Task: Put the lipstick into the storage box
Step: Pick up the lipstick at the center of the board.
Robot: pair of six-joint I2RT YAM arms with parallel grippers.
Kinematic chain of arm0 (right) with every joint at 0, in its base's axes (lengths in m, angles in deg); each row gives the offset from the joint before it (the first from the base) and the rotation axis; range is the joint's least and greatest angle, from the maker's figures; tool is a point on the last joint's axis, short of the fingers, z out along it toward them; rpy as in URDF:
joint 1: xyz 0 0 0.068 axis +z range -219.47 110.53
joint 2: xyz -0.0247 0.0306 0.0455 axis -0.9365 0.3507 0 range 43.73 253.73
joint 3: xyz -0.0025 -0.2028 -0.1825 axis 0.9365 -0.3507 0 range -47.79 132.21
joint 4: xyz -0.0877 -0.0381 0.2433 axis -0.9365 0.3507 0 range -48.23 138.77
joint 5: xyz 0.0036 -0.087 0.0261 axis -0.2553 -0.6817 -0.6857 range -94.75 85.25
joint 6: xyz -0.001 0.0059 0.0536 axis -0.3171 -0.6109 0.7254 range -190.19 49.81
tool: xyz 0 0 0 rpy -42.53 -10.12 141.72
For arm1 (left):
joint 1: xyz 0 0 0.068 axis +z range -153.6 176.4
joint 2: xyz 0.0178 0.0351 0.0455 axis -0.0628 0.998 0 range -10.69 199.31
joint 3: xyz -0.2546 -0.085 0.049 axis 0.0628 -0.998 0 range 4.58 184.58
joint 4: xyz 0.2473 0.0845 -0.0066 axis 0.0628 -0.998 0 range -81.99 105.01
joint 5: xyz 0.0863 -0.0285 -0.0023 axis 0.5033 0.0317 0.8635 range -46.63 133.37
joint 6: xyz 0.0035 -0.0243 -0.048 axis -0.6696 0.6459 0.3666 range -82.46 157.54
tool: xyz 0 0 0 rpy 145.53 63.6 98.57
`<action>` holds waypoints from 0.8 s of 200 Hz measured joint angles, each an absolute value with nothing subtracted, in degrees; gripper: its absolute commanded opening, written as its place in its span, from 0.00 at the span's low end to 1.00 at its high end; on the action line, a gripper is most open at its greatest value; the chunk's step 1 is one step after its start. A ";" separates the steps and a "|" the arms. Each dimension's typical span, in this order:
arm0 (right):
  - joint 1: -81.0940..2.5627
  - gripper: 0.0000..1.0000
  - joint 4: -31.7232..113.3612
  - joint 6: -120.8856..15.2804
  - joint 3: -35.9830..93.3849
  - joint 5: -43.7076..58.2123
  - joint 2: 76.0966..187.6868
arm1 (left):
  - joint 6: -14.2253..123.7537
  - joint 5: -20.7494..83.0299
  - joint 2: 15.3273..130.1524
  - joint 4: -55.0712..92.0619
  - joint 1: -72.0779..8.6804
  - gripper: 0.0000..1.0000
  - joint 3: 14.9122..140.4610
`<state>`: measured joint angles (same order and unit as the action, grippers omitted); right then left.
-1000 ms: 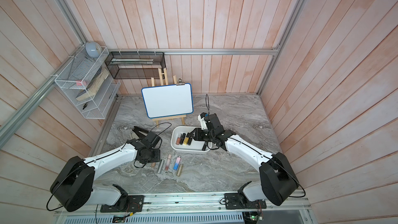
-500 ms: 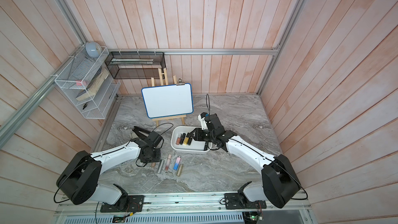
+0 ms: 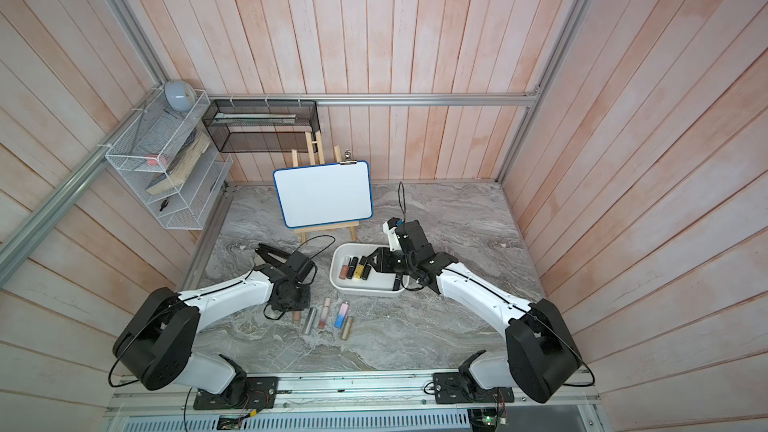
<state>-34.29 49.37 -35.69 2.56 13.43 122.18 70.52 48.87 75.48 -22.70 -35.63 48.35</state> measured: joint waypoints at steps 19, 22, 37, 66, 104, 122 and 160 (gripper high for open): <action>-34.29 0.39 49.37 -35.69 2.56 13.32 122.07 | 70.49 48.87 75.39 -22.70 -35.63 0.23 48.35; -34.29 0.39 49.37 -35.69 2.56 13.32 122.05 | 70.49 48.87 75.37 -22.70 -35.63 0.23 48.35; -34.29 0.39 49.39 -35.66 2.54 13.27 121.88 | 70.27 48.67 75.22 -22.70 -35.63 0.23 48.35; -34.29 0.38 49.39 -35.51 2.27 13.25 120.89 | 69.86 47.01 73.41 -23.18 -35.63 0.23 48.85; -34.29 0.39 49.56 -35.47 1.62 13.27 118.49 | 68.94 43.58 65.45 -23.95 -35.00 0.23 53.77; -34.38 0.39 49.26 -35.29 1.05 13.69 116.63 | 68.68 40.19 61.27 -22.15 -34.71 0.23 55.65; -36.43 0.40 45.50 -33.83 -2.82 19.50 111.93 | 69.86 28.10 55.70 -12.84 -34.45 0.24 55.72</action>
<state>-36.43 45.50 -33.83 -2.82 19.50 111.93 69.86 28.10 55.70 -12.84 -34.45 55.72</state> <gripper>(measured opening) 0.391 0.258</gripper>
